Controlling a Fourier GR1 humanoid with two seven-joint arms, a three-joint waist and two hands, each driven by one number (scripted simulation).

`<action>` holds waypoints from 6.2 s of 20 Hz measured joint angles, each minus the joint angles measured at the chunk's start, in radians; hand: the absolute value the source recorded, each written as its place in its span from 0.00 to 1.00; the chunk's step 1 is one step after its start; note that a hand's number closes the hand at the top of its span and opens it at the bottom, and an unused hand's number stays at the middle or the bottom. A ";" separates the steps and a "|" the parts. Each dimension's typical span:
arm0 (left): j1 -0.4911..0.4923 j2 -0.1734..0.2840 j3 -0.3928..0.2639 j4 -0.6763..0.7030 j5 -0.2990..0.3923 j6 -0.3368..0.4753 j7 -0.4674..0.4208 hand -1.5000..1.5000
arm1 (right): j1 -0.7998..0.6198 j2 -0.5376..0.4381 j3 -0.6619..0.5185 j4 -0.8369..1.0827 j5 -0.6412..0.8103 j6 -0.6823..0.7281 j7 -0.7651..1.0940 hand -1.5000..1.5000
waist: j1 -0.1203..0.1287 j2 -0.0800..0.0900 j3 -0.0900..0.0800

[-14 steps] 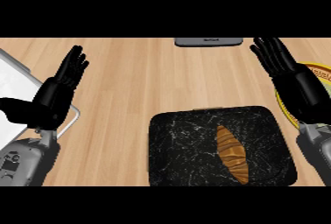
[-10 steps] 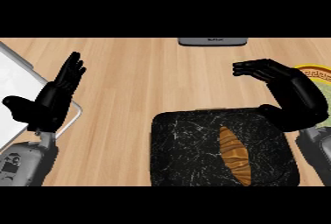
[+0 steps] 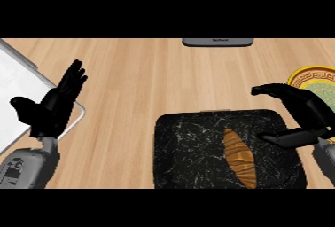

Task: Pick the croissant from the tray and place it in the plate

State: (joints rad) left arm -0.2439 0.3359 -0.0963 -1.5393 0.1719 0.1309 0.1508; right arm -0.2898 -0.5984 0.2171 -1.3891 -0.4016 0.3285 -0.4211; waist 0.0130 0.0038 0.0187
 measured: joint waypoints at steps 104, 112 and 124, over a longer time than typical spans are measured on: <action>0.103 -0.121 0.151 0.115 -0.128 -0.118 0.015 0.50 | 0.344 0.006 -0.664 -0.257 0.671 -0.077 -0.029 1.00 | -0.010 -0.001 -0.020; 0.073 -0.127 0.153 0.142 -0.137 -0.129 0.006 0.50 | 0.082 -0.108 -0.646 0.241 0.795 -0.140 -0.183 1.00 | 0.007 0.002 -0.018; 0.061 -0.130 0.152 0.138 -0.133 -0.148 0.022 0.50 | -0.166 -0.205 -0.528 0.801 0.955 -0.076 -0.405 0.00 | 0.021 0.008 -0.017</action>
State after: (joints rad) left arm -0.1833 0.2060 0.0559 -1.4010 0.0391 -0.0170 0.1728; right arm -0.4561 -0.8033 -0.3107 -0.5884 0.5534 0.2530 -0.8256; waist 0.0338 0.0115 0.0019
